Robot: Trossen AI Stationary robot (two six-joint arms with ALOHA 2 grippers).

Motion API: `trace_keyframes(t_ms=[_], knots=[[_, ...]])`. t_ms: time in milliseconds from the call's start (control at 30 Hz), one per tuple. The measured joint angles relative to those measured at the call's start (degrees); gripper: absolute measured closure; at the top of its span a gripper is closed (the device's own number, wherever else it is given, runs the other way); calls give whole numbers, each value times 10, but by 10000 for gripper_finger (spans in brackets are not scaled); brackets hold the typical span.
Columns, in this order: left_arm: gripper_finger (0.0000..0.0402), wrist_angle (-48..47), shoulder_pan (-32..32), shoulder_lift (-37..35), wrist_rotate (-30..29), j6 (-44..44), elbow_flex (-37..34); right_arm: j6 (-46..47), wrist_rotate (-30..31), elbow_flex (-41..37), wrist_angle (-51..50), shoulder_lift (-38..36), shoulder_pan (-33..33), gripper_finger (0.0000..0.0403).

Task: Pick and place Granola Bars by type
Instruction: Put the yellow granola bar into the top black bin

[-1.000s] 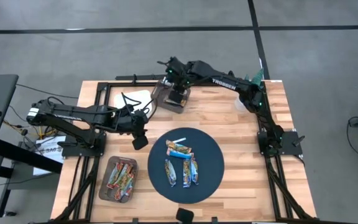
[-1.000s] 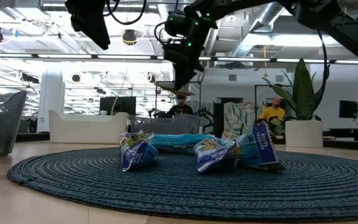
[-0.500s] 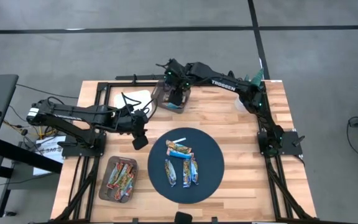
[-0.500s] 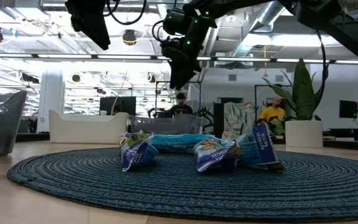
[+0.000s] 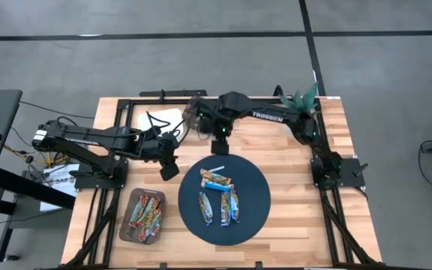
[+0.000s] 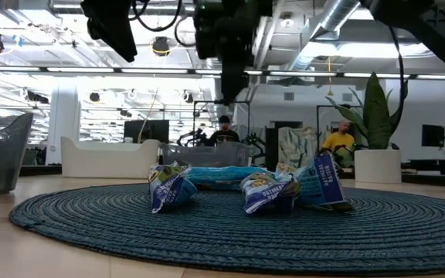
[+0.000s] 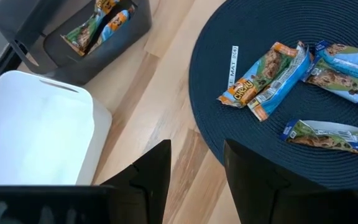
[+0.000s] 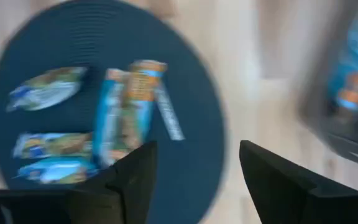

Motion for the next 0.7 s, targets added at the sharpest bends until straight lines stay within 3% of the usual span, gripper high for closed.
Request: trace_keyframes(t_ms=[233, 333, 467, 700], knots=[[260, -1, 0, 0, 5, -6, 0, 4, 8, -1, 40, -75, 35, 203], [260, -2, 0, 0, 4, -6, 0, 6, 31, -40, 73, -124, 36, 213], [260, -3, 0, 0, 3, -6, 0, 34, 42, -190, 149, -223, 36, 225], [260, -11, 0, 0, -1, -5, 0, 176, 45, -497, 420, -376, 53, 238]])
